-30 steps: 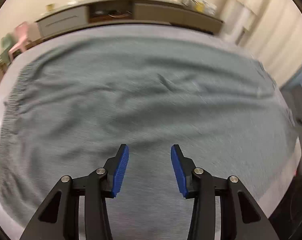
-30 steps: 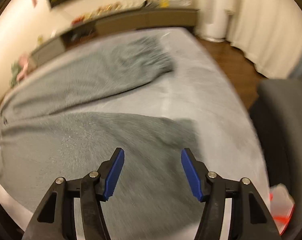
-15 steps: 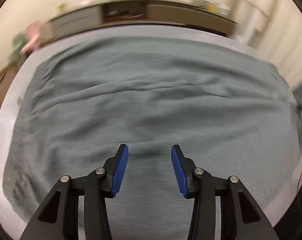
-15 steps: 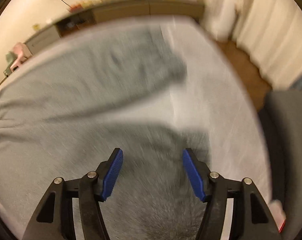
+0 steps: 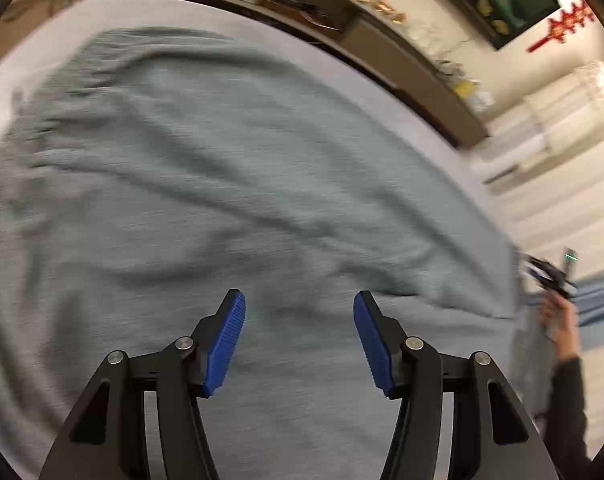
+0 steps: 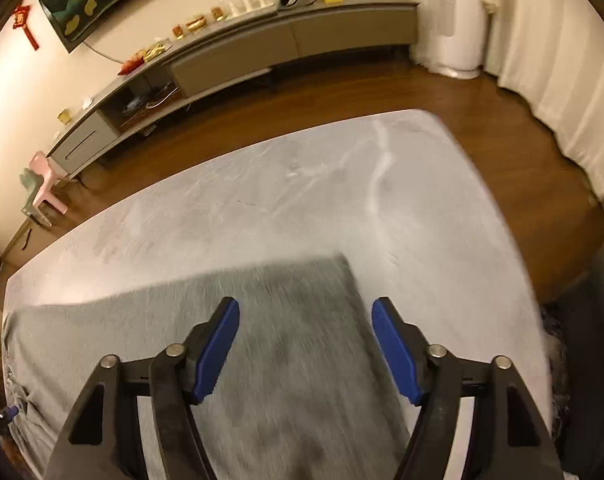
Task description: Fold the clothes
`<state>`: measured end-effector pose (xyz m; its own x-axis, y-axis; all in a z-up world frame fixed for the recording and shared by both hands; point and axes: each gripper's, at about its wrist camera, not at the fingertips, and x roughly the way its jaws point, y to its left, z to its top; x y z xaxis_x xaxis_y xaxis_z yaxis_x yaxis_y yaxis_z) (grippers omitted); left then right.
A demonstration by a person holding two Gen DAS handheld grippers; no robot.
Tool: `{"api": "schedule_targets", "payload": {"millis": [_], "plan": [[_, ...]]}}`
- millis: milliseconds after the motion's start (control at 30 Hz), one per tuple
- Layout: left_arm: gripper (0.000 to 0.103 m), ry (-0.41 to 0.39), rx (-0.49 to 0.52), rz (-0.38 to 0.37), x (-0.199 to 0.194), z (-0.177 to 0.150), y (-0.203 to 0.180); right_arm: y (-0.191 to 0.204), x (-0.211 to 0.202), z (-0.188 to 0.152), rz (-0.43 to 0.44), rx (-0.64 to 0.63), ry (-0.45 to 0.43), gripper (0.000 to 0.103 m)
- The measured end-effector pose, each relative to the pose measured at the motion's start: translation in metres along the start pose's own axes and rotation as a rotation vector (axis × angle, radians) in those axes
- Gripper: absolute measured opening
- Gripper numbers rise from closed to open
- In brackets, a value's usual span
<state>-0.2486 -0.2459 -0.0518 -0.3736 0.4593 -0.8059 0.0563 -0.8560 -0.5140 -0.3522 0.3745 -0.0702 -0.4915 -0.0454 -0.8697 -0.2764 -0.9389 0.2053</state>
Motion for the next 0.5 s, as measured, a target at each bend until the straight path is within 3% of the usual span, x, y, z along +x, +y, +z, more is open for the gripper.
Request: {"api": "schedule_targets", "payload": {"millis": [33, 133, 267, 367, 500], "plan": [[0.059, 0.008, -0.002, -0.038, 0.004, -0.003, -0.010, 0.004, 0.004, 0.004, -0.010, -0.026, 0.020, 0.012], [0.060, 0.030, -0.035, -0.169, 0.016, 0.000, -0.033, 0.029, -0.025, -0.003, 0.032, -0.134, -0.069, 0.012], [0.063, 0.054, -0.065, -0.295, 0.034, 0.016, -0.066, 0.052, -0.156, -0.091, 0.145, -0.374, -0.257, 0.011], [0.070, 0.057, -0.094, -0.327, 0.053, 0.033, -0.092, 0.047, -0.220, -0.167, 0.149, -0.442, -0.296, 0.011], [0.071, 0.057, -0.110, -0.320, 0.104, 0.046, -0.136, 0.023, -0.244, -0.216, 0.150, -0.389, -0.297, 0.012]]}}
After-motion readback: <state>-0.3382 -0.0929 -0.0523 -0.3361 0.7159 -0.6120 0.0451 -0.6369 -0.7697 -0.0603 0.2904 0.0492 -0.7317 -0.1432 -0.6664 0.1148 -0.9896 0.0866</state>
